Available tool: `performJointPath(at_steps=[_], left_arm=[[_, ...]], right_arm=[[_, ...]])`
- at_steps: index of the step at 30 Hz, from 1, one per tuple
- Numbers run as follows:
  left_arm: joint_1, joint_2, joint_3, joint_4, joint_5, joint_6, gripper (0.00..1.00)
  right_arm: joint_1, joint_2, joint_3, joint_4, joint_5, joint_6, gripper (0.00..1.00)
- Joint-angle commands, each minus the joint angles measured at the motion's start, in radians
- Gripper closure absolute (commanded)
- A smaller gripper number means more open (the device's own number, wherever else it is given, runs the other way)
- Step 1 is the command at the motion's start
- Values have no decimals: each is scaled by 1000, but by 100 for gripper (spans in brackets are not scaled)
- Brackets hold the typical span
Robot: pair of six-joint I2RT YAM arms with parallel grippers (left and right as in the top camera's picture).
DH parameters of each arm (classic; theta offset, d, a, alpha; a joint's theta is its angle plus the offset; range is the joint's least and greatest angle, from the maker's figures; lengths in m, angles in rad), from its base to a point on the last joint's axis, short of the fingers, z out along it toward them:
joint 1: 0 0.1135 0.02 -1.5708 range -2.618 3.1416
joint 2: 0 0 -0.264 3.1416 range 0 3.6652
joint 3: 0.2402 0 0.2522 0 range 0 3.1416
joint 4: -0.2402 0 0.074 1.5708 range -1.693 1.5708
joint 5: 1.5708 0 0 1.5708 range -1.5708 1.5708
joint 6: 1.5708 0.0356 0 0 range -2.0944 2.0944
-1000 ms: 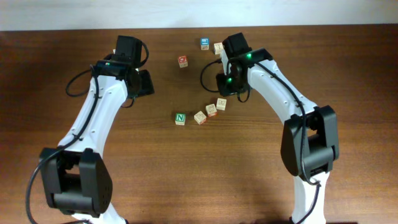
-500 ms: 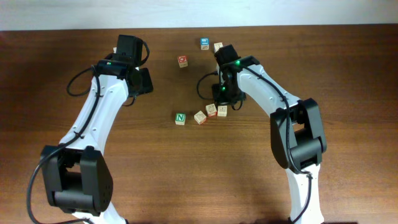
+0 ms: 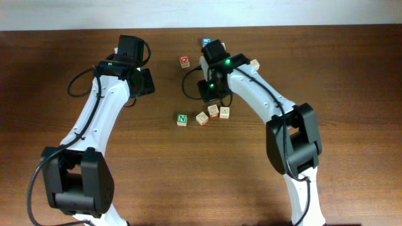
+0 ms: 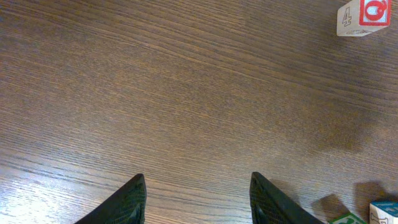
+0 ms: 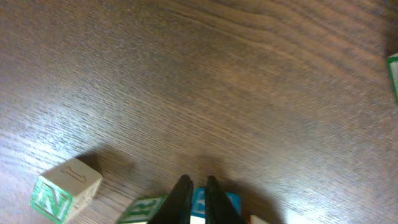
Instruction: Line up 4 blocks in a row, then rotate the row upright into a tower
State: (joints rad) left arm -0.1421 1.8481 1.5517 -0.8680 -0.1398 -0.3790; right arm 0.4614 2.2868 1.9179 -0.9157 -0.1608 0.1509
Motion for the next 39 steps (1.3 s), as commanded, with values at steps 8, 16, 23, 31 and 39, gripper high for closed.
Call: performJointPath(at_steps=[8,16,23,31,39], left_arm=[[-1,9,20,-1,-14,-2,49],[8,9,26,14,-66,-2,46],[113,9,28,-9,-70,-29,48],[113,9,27,-28,-70,-29,47],[113,9,27,-53,-66,-29,46]], right_arm=[[28,11,-61,-43,155,203,91],[30,9,74,-119,32,61,82],[143,9,85,-326,-90,-30,83],[193,11,-65,-167,9,-69,89],[192,11,-83,-9,175,-121,89]])
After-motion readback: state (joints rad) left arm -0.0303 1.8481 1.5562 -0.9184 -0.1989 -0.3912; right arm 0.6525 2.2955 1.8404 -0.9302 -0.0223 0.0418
